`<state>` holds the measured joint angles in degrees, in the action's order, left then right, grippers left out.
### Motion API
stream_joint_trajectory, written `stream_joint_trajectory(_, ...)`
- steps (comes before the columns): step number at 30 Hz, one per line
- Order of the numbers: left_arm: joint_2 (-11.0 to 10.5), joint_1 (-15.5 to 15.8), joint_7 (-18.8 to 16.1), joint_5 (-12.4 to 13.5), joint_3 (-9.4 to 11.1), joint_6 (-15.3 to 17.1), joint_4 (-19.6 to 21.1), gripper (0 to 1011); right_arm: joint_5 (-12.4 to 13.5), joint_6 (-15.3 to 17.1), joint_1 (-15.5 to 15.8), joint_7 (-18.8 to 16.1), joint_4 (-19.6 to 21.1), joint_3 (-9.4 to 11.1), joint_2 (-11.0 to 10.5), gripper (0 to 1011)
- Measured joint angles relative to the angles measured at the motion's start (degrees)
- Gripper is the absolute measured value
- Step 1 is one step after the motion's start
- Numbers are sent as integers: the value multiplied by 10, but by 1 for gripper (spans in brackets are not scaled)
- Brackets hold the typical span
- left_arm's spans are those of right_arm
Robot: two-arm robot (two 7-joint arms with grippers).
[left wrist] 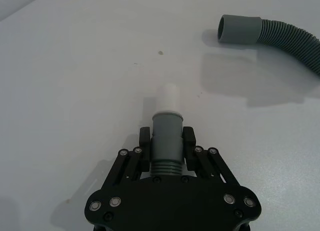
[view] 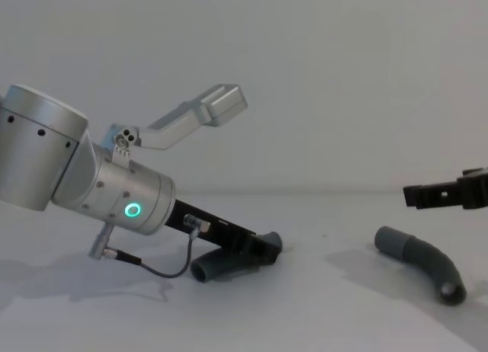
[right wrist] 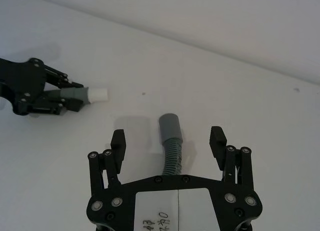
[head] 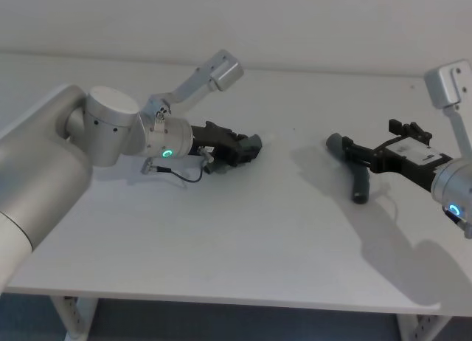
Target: Use both hands to pick up one end of the pipe from the table, align the ends, and insert them.
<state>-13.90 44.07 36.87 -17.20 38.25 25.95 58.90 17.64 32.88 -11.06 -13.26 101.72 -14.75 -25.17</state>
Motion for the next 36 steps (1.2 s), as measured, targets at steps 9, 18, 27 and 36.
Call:
stream_joint_trajectory(9,0,0,0,0,0,0,0,376,-2,30,-20,-9,-21,-7,0,1001)
stream_joint_trajectory(18,0,0,0,0,0,0,0,376,-12,33,-38,-26,-47,-20,-3,1001)
stream_joint_trajectory(27,0,0,0,0,0,0,0,376,-21,34,-49,-32,-66,-29,0,1001)
stream_joint_trajectory(36,0,0,0,0,0,0,0,377,-29,41,-57,-29,-85,-33,11,1001)
